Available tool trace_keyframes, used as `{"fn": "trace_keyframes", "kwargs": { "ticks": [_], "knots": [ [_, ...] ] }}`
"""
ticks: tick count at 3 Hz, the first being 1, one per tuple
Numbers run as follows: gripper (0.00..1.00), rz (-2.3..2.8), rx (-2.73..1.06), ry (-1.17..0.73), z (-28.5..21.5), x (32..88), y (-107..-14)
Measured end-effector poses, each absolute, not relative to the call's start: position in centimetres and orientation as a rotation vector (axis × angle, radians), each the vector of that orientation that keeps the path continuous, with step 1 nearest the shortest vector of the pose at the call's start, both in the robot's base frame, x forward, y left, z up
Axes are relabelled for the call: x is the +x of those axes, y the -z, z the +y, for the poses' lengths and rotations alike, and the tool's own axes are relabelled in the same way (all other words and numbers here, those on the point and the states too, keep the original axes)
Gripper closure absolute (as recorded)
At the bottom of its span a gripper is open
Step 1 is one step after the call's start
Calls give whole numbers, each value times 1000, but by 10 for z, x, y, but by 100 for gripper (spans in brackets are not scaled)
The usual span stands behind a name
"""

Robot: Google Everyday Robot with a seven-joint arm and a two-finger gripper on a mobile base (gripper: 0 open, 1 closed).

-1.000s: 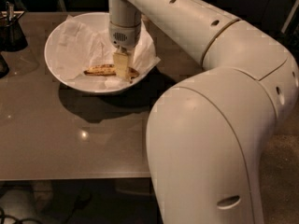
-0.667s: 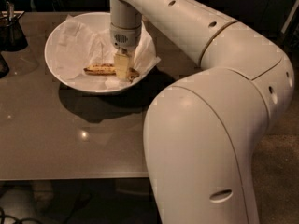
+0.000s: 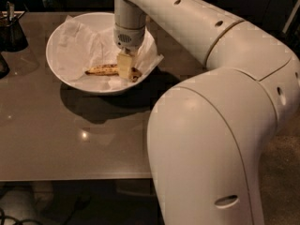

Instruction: Pick banana from white bowl

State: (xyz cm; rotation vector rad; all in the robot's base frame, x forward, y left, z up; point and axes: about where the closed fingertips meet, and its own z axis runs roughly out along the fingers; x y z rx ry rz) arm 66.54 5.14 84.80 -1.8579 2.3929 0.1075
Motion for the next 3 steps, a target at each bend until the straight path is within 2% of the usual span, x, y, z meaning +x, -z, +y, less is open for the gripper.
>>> {"fn": "trace_keyframes", "kwargs": {
  "ticks": [1,2,3],
  "knots": [
    [89,2366,-1801,-71,38,660,-862],
    [100,2362,-1800,-70,38,660,-863],
    [100,2347,-1803,-69,39,660,-866]
  ]
}}
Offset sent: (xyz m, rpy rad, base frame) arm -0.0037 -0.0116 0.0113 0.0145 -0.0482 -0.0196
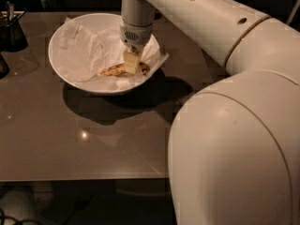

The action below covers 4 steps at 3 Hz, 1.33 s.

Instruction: Pick banana from white bowl

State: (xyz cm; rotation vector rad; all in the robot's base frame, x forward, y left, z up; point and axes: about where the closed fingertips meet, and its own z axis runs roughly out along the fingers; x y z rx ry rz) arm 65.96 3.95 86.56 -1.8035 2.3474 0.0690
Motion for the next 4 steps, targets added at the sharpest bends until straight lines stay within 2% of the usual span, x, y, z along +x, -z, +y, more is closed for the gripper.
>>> {"fn": "trace_keyframes", "kwargs": {
  "ticks": [4],
  "knots": [
    [100,2189,-1847,-80,54,644,-908]
  ]
}}
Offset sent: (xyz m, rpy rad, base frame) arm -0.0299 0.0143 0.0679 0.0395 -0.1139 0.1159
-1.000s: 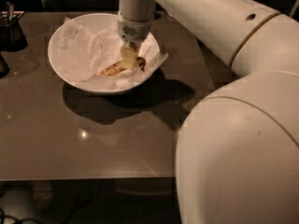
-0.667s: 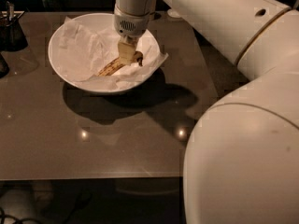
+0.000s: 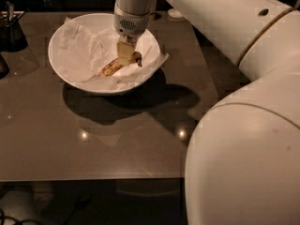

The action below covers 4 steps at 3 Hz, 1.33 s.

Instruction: Pick banana from white bowl

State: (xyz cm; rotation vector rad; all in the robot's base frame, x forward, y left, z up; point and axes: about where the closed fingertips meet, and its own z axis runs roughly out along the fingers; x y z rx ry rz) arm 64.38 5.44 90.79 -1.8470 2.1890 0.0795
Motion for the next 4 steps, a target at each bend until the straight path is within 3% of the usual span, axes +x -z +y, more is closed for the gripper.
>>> {"fn": "trace_keyframes", "kwargs": {
  "ticks": [2,4],
  "knots": [
    [100,1989,-1857,-224,70,604,-946],
    [100,1913,-1835,-244,74,587,-965]
  ]
}}
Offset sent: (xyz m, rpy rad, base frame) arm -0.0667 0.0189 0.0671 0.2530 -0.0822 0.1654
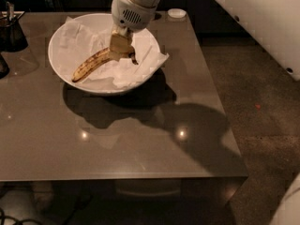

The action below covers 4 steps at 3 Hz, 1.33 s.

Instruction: Pick banana from white bowl

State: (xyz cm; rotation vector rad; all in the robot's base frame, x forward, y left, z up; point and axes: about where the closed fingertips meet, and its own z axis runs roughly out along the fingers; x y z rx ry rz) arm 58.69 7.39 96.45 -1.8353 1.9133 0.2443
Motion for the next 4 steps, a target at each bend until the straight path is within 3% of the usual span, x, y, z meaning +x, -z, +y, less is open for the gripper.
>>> {"fn": "trace_keyframes", "kwargs": {
  "ticks": [4],
  "knots": [
    [100,1835,-1838,-222,101,521,-1000]
  ]
}}
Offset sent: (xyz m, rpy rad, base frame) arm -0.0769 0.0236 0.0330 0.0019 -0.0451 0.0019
